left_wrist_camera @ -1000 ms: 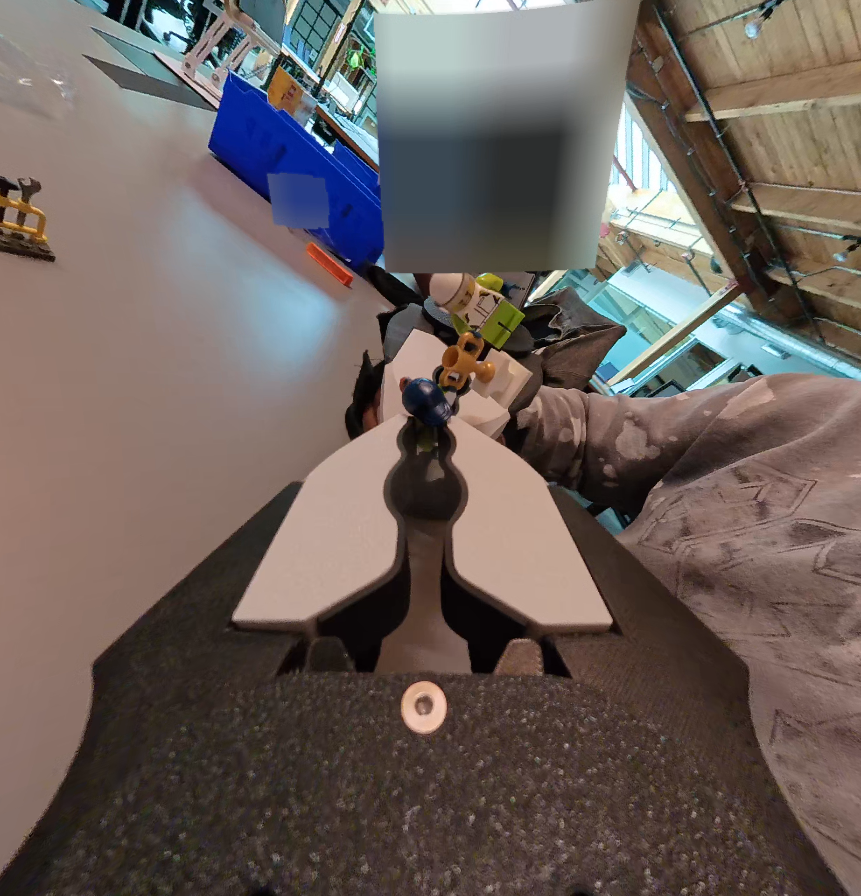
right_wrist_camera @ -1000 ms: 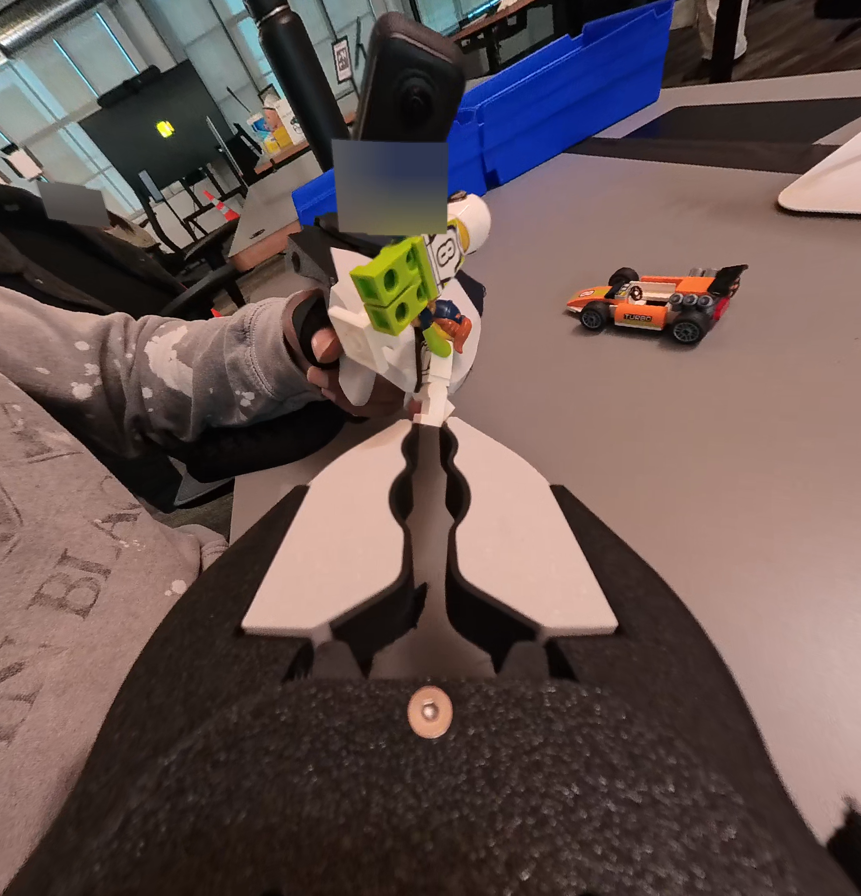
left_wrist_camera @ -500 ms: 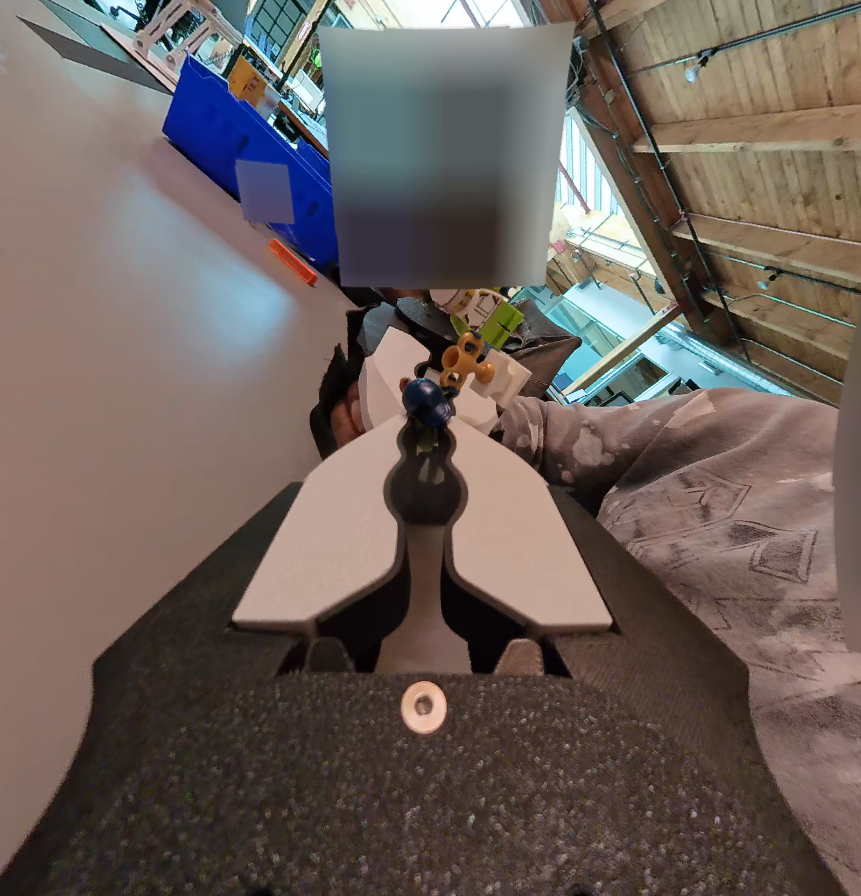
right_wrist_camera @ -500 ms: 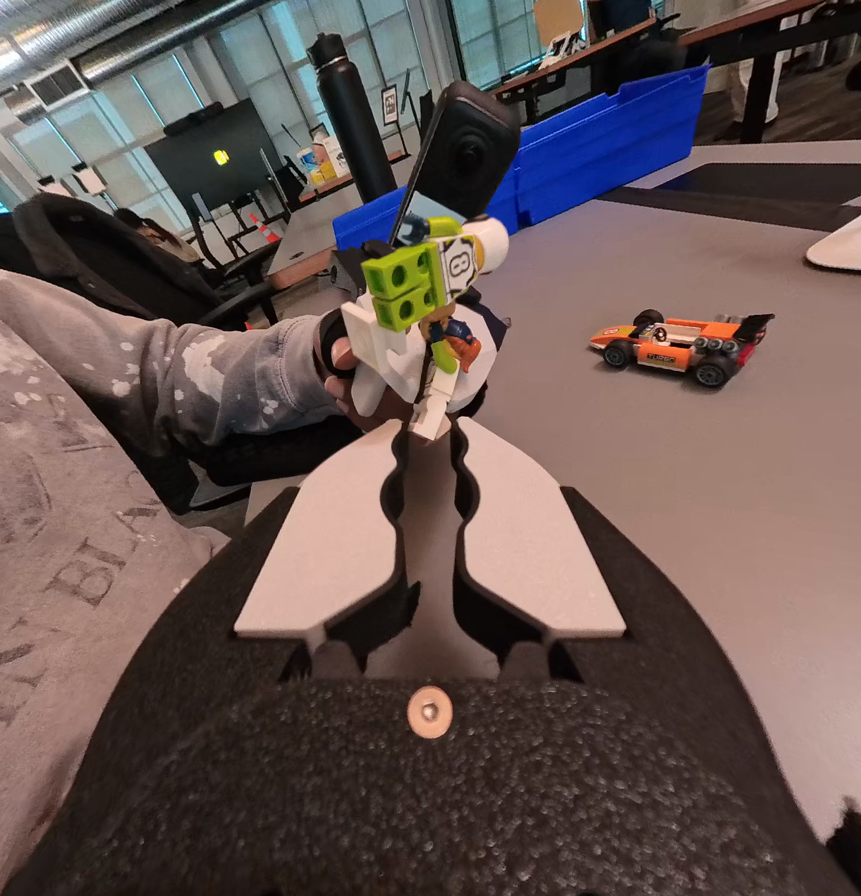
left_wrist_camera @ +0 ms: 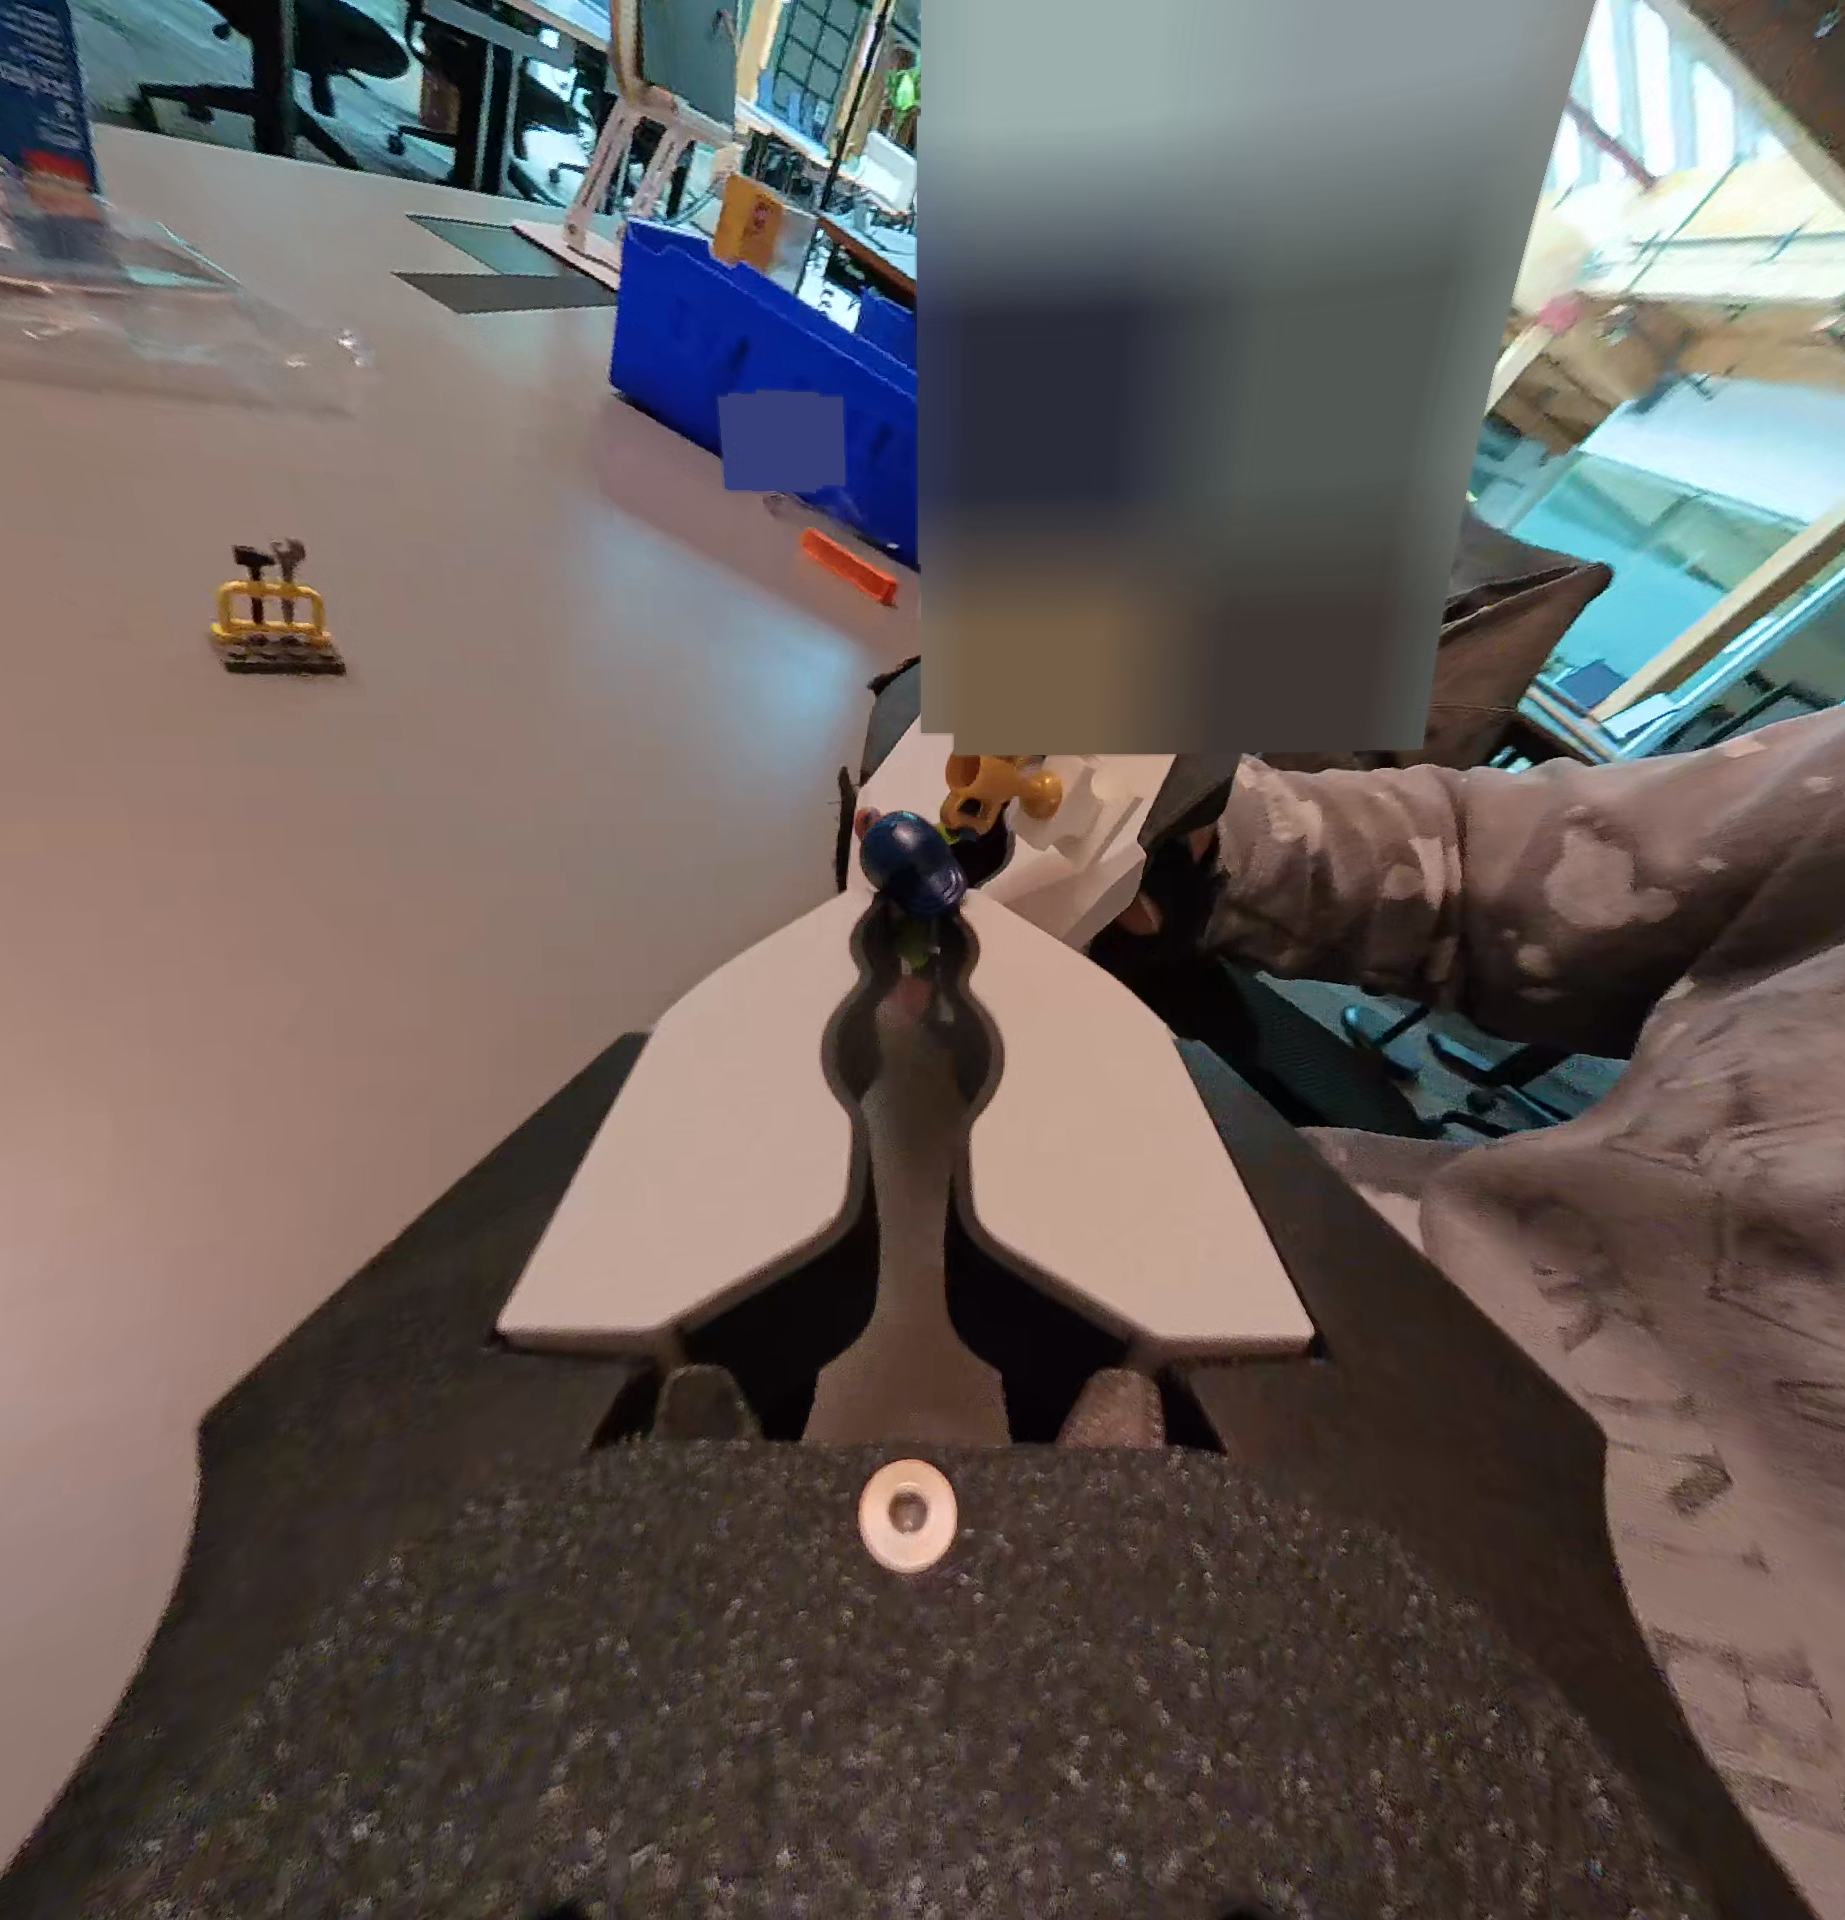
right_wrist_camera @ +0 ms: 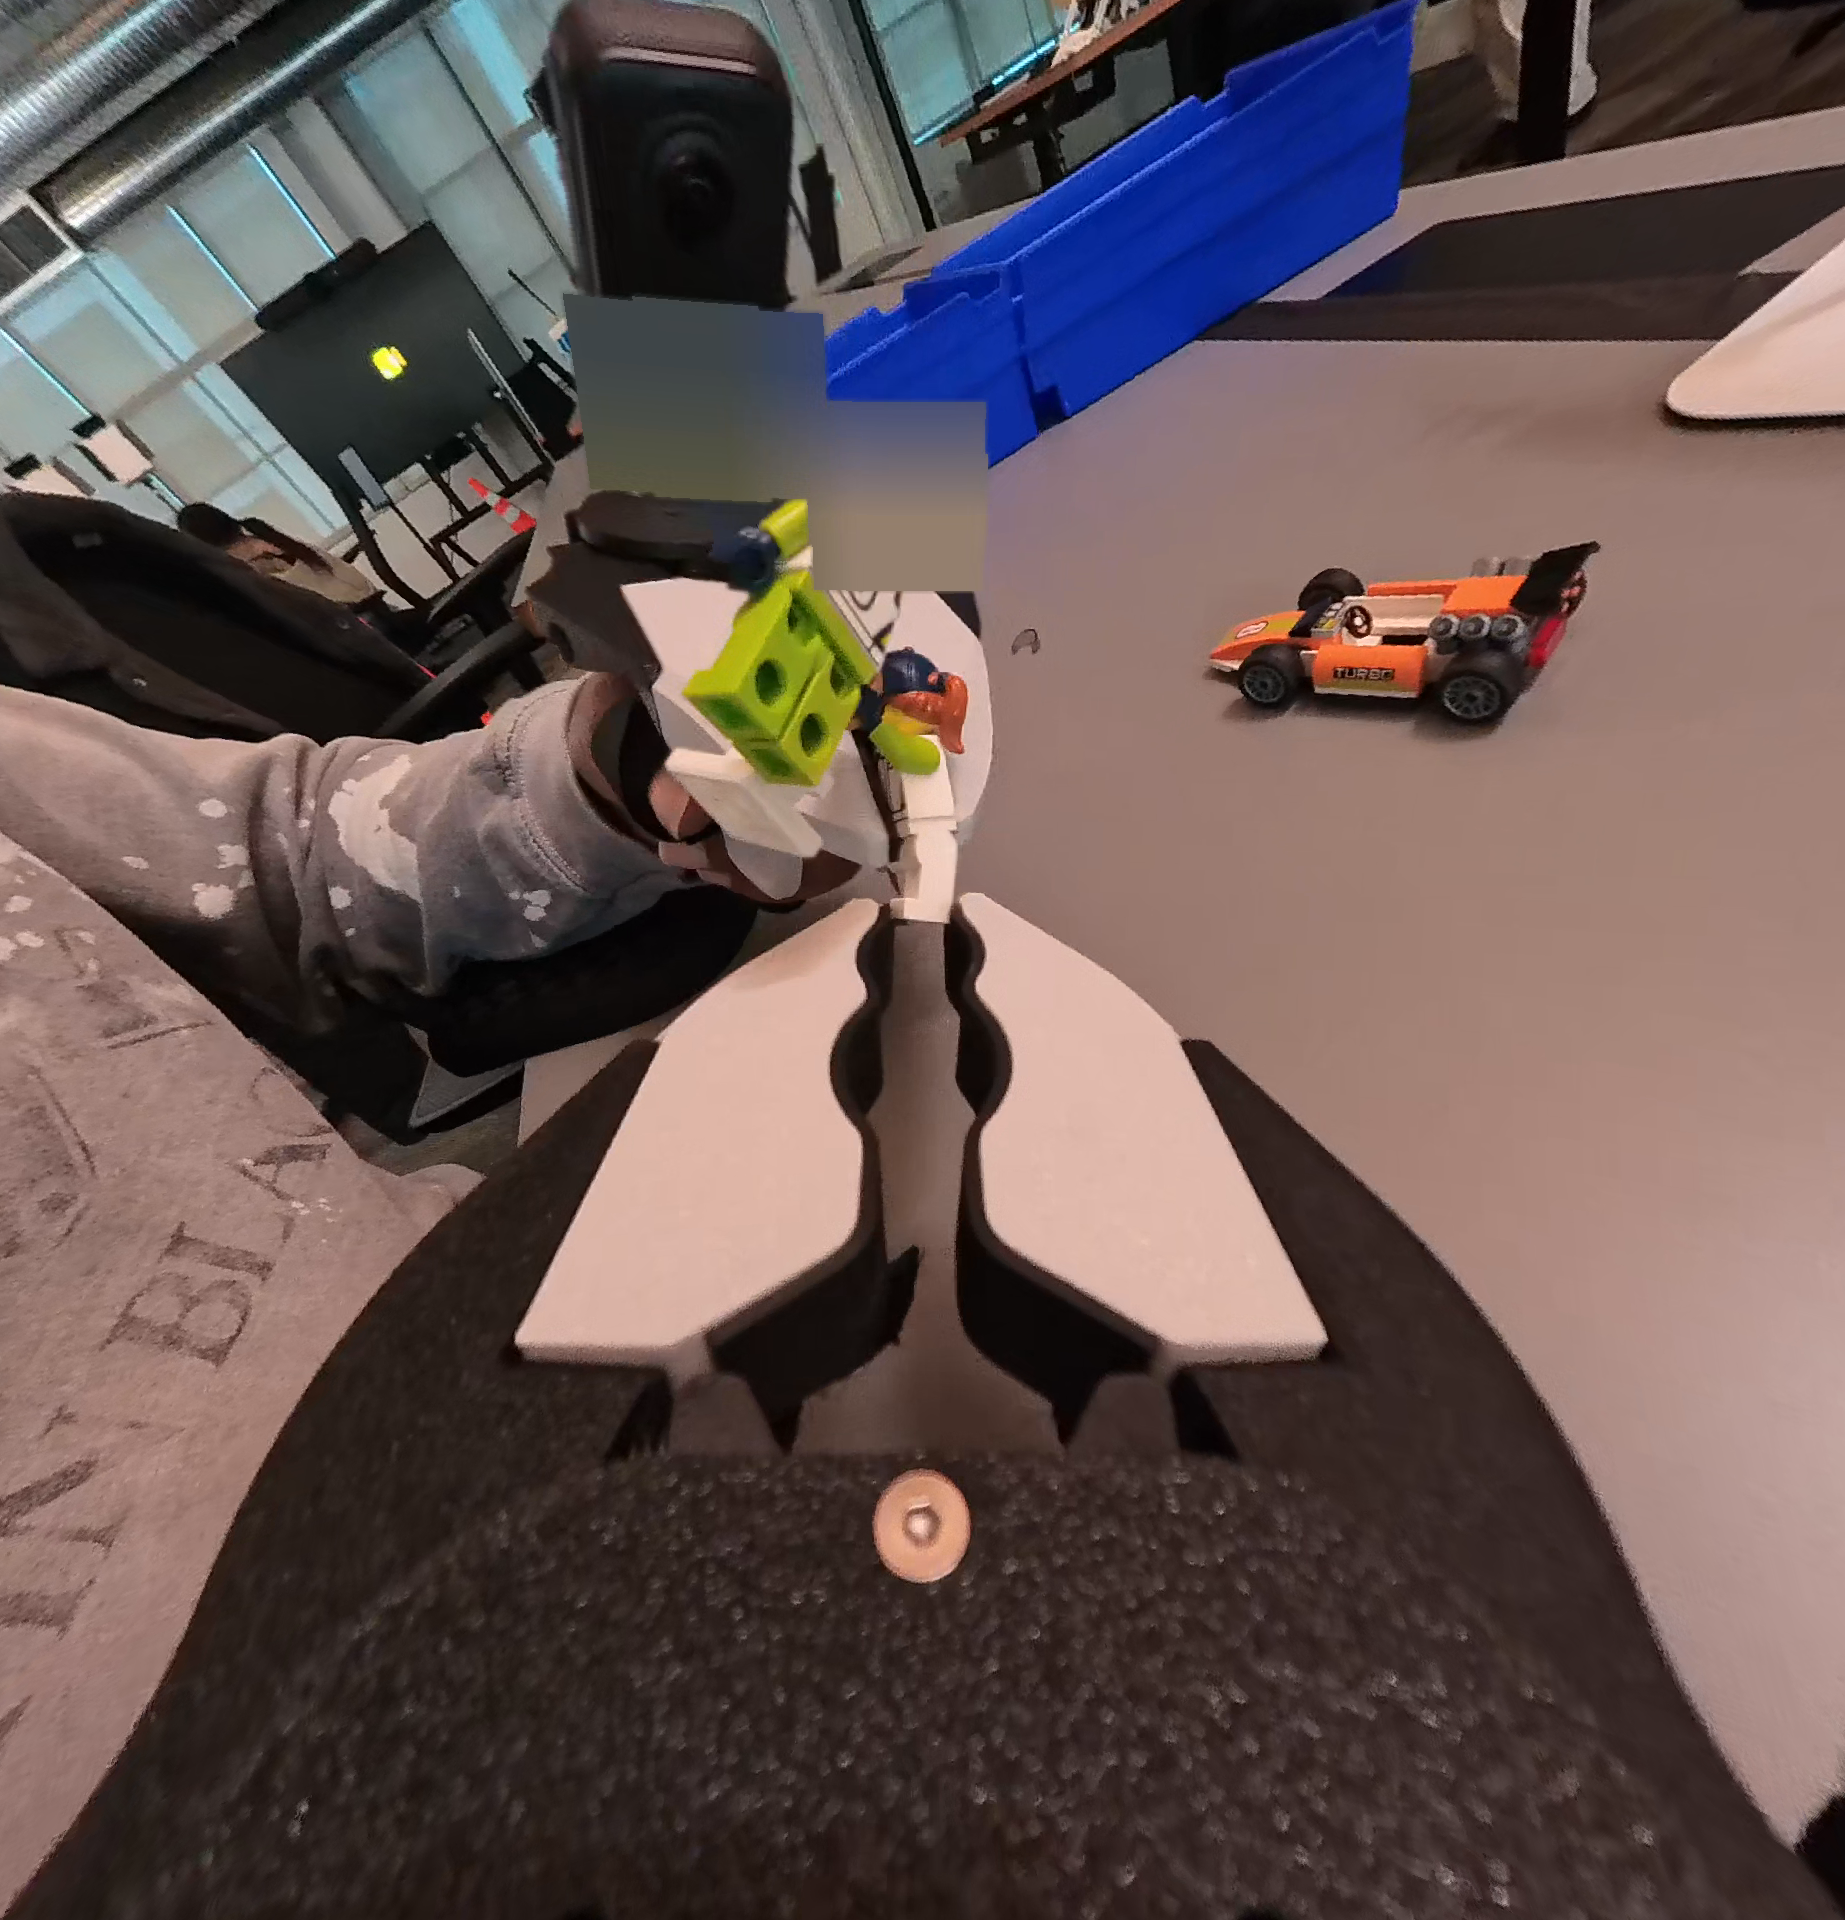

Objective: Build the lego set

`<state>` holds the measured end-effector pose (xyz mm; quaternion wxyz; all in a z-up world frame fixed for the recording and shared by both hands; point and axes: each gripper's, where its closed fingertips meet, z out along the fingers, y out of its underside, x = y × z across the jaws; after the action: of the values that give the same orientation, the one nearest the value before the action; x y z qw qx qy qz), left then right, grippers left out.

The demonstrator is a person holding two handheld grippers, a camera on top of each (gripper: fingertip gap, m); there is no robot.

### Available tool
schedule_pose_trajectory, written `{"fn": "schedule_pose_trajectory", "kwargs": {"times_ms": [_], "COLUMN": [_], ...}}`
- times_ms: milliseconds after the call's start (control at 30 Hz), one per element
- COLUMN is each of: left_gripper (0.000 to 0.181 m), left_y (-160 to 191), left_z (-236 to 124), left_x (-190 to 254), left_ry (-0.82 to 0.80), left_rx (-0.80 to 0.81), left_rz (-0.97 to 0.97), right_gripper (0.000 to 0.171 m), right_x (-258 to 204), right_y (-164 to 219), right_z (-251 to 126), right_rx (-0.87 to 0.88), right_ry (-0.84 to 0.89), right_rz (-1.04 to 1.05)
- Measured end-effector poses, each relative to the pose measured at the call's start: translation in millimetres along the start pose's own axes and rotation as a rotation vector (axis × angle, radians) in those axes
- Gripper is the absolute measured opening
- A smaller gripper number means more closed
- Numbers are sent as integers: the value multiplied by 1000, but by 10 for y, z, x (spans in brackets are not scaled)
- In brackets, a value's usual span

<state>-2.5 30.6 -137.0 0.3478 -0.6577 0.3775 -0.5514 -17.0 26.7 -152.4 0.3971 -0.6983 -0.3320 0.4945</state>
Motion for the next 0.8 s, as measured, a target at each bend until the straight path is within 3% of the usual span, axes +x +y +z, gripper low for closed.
{"fn": "schedule_pose_trajectory", "kwargs": {"times_ms": [200,300,500,667,733,800], "left_gripper": [8,8,8,8,8,8], "left_y": [21,69,229,328,328,304], "left_z": [-2,-29,-87,-33,-20,-32], "left_x": [-22,-86,-288,-249,-179,-106], "left_ry": [-40,-83,-262,-253,-218,-173], "left_rx": [-22,-51,-177,-241,-242,-223], "left_rz": [20,19,125,171,189,182], "right_gripper": [9,24,32,27,11,11], "right_x": [23,94,56,100,68,31], "right_y": [18,1,-150,-146,-112,-105], "right_z": [9,-57,-324,-272,-214,-194], "right_rx": [-14,-29,-17,-116,-135,-136], "right_ry": [14,51,88,148,105,31], "right_rz": [-9,-41,-130,-182,-206,-210]}}
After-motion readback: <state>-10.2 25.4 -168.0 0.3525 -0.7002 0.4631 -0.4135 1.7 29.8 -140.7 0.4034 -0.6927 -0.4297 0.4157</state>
